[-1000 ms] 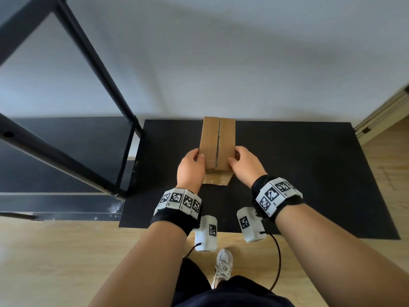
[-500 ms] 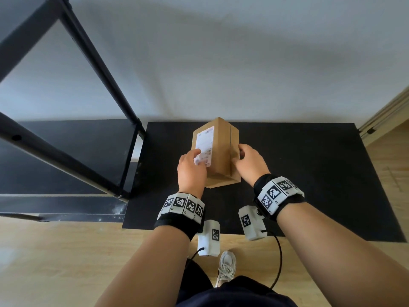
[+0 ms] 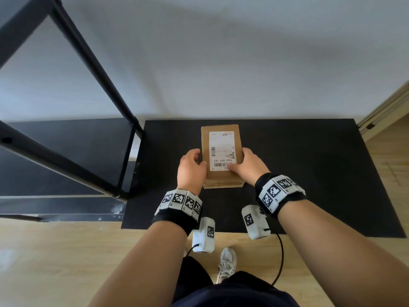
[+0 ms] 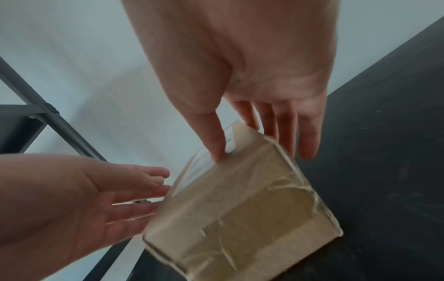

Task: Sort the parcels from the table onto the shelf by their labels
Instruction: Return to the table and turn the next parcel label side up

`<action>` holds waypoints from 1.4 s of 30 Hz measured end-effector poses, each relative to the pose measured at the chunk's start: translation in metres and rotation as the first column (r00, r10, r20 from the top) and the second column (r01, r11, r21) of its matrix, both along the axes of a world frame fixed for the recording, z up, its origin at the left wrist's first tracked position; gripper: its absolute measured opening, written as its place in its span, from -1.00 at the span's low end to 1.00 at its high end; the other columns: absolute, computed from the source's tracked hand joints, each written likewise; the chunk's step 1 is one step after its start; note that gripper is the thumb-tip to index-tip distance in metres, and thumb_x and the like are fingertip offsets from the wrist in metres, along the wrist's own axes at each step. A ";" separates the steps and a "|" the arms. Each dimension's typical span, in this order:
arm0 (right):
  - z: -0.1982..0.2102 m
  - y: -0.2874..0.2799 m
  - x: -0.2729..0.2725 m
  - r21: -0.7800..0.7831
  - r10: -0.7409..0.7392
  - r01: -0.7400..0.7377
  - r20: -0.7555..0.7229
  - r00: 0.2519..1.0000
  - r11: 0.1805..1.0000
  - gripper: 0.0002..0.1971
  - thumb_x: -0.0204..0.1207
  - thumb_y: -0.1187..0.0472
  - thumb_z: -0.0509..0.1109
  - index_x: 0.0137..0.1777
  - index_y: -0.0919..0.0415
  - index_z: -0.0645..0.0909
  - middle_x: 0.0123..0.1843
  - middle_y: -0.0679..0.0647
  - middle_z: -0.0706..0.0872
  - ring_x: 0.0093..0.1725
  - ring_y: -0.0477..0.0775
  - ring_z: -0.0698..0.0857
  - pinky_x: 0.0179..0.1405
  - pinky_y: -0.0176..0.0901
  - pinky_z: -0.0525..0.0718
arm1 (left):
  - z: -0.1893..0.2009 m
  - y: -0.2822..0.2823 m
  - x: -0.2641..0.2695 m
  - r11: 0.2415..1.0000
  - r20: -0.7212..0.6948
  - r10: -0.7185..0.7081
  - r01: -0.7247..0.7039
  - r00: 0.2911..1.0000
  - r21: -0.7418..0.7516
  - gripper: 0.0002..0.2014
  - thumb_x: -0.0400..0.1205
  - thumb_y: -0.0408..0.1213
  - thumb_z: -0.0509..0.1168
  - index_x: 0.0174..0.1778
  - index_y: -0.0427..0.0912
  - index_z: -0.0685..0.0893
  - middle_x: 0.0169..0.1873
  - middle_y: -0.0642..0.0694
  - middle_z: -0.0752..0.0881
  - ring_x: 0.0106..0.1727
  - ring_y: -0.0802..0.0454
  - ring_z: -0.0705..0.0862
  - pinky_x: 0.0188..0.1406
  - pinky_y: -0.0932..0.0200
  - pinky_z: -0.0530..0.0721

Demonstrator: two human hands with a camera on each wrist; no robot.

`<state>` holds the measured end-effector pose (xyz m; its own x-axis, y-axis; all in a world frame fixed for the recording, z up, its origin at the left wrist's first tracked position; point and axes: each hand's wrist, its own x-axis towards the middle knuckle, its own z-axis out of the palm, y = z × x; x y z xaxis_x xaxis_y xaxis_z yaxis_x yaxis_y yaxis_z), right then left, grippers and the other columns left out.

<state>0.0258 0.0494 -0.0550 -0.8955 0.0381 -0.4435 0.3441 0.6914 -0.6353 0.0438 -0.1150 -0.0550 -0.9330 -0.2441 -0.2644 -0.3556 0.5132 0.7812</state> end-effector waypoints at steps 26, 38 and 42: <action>0.015 -0.005 -0.034 0.152 0.010 0.004 -0.090 0.996 0.988 -0.37 0.62 0.14 0.36 0.67 0.09 0.27 0.56 0.23 0.42 0.41 0.26 0.58 0.24 0.04 0.60 | 0.011 -0.027 -0.028 0.748 0.253 -0.156 0.281 0.955 -0.602 -0.58 0.75 -0.03 0.13 0.52 0.01 0.55 0.34 -0.11 0.61 0.42 -0.15 0.49 0.40 -0.10 0.40; 0.012 -0.022 -0.015 0.056 -0.031 0.026 0.079 0.996 0.998 -0.38 0.71 0.03 0.22 0.68 0.29 0.20 0.58 0.24 0.48 0.49 0.23 0.54 0.29 -0.01 0.53 | 0.008 -0.029 -0.019 0.957 0.297 -0.099 0.173 0.950 -0.234 -0.66 0.74 -0.11 0.21 0.33 -0.21 0.65 0.07 -0.14 0.76 -0.07 -0.01 0.69 -0.18 0.12 0.63; 0.007 -0.028 -0.012 0.009 0.067 -0.069 0.148 0.987 0.998 -0.54 0.73 -0.02 0.13 0.46 0.30 0.50 0.36 0.22 0.67 0.24 0.19 0.69 0.20 0.02 0.65 | 0.006 -0.027 -0.018 0.987 0.302 -0.086 0.123 0.950 -0.106 -0.69 0.76 -0.16 0.19 0.29 -0.25 0.66 0.03 -0.14 0.72 -0.03 -0.01 0.70 -0.18 0.16 0.64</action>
